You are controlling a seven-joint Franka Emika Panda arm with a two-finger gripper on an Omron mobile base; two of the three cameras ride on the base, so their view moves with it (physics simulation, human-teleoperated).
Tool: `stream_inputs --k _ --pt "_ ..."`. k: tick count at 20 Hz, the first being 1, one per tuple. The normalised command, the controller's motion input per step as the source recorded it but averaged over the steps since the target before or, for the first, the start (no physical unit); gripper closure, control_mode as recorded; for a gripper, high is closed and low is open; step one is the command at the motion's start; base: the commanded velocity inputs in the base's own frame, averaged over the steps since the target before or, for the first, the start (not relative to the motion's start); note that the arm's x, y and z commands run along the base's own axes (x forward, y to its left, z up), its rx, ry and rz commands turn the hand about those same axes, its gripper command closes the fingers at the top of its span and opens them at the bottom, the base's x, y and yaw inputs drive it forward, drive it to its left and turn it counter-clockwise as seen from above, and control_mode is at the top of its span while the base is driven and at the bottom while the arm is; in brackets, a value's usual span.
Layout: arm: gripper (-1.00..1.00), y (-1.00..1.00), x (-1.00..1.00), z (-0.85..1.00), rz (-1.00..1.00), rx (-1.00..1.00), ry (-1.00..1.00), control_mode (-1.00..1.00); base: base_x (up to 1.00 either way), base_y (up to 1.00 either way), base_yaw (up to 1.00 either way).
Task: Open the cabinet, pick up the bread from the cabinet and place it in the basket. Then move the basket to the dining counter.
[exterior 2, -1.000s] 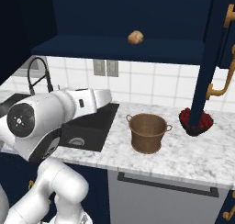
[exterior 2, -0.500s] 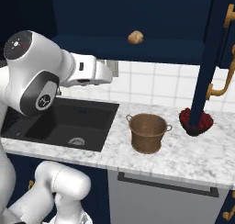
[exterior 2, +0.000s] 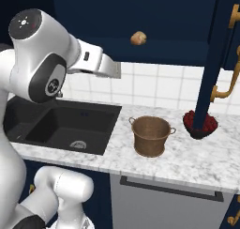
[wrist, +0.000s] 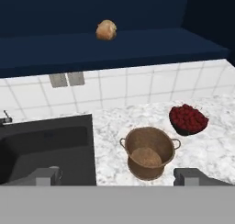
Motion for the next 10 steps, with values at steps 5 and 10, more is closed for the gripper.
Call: stream_inputs --k 5,10 --pt "-1.0 0.05 0.68 0.11 -0.15 0.0 0.08 -1.0 0.0 0.0 0.0" --pt "-1.0 0.0 0.6 0.21 0.0 0.02 0.06 -1.0 0.0 0.0 0.0"
